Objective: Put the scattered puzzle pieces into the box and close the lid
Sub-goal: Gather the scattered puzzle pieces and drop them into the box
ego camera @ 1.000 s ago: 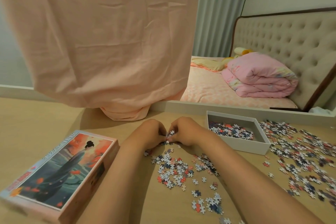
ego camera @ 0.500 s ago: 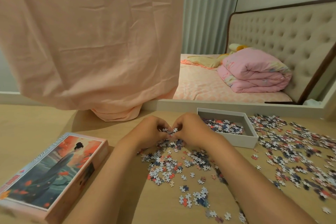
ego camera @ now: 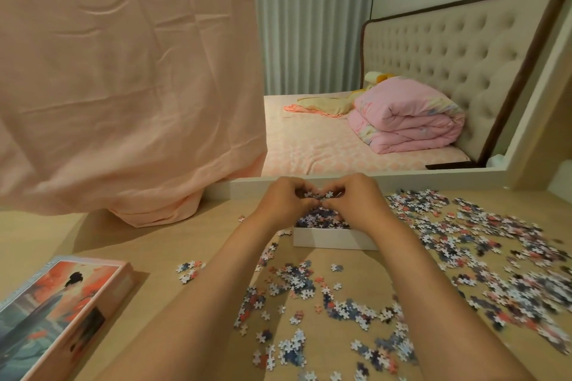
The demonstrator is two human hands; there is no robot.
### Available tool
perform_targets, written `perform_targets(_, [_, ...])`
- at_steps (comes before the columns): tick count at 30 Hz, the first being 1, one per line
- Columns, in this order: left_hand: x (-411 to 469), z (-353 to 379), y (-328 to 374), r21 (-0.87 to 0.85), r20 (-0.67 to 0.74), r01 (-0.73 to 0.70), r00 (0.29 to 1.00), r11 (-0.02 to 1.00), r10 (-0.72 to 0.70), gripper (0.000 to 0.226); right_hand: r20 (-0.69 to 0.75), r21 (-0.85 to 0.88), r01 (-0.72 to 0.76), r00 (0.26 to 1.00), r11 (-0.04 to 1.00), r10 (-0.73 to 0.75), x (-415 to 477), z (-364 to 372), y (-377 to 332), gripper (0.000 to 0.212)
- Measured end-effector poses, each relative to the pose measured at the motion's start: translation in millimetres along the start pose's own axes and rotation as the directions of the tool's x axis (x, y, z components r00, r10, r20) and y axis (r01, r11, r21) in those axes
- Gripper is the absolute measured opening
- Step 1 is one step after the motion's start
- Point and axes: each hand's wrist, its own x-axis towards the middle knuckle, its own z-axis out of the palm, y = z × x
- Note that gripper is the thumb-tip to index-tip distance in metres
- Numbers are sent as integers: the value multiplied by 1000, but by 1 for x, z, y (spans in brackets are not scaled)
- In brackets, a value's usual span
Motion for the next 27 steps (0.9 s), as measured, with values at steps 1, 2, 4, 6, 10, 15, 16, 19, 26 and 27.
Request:
perform_targets(1, [4, 5, 1, 34, 35, -2, 999, 999, 1, 16, 8, -37, -2, 1000, 999, 3, 1, -1, 6, 17])
perform_targets(2, [9, 10, 0, 71, 78, -4, 997, 997, -2, 20, 29, -78, -3, 1000, 997, 5, 1, -2, 11, 19])
perform_targets(4, [13, 15, 1, 134, 150, -12, 989, 991, -8, 32, 77, -125, -4, 997, 992, 14, 2, -2, 19, 23])
perform_targets(6, [15, 15, 4, 176, 168, -17, 986, 984, -13, 46, 90, -123, -15, 996, 992, 26, 3, -3, 24, 26])
perform_targets(10, [13, 9, 5, 261, 133, -79, 990, 962, 45, 39, 51, -169, -32, 998, 985, 41, 3, -6, 27, 26])
perform_targets(15, [-1, 11, -7, 549, 251, -254, 959, 796, 133, 21, 111, -273, -4, 993, 962, 36, 0, -3, 27, 40])
perform_targets(16, [-2, 12, -10, 534, 263, -273, 953, 800, 149, 22, 123, -286, 4, 992, 958, 33, -1, -2, 27, 41])
perform_targets(19, [-10, 3, -18, 403, 177, -284, 957, 870, 230, 23, 127, -300, 39, 992, 953, 0, -2, -3, 22, 35])
perform_targets(26, [-38, -39, -55, 552, 28, 26, 998, 834, -50, 52, 186, -275, 252, 961, 928, -205, -19, 24, -33, 26])
perform_targets(27, [-41, -41, -61, 605, 74, 61, 988, 794, -132, 57, 216, -280, 295, 946, 913, -240, -23, 32, -39, 27])
